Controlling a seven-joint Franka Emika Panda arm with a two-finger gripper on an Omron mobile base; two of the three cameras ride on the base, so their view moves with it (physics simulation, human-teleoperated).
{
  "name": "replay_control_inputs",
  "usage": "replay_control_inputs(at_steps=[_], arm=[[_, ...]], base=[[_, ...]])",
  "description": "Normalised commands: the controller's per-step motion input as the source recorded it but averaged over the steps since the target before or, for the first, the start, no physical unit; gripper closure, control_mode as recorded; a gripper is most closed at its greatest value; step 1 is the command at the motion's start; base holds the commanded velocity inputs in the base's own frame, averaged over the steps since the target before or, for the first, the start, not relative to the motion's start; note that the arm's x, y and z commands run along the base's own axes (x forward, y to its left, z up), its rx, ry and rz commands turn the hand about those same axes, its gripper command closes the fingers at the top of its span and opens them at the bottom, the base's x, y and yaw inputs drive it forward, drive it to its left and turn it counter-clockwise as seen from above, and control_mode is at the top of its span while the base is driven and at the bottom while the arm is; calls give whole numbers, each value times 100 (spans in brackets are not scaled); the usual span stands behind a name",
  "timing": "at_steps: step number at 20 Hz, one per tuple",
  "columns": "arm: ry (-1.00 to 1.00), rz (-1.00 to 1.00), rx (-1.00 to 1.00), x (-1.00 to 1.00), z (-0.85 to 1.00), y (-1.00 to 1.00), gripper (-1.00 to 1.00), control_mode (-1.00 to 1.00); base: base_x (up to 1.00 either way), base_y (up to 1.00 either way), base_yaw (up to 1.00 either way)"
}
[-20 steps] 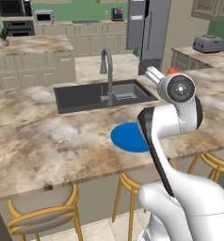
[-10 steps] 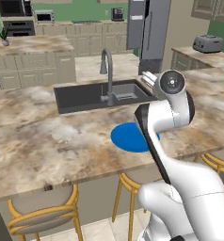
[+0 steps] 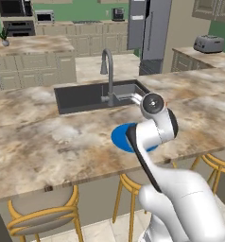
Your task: Take the cheese, fish, and corn from the fridge and place them on the plate on the dining counter to create an appetizer plate.
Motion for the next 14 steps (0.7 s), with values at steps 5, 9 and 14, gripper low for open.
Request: replay_control_inputs(at_steps=[5,9,14], arm=[[23,0,0,53,-62,0,100,-100],[22,0,0,58,-50,3,100,-100],[15,0,0,53,-50,9,100,-100]], base=[[0,0,0],[0,0,0],[0,0,0]])
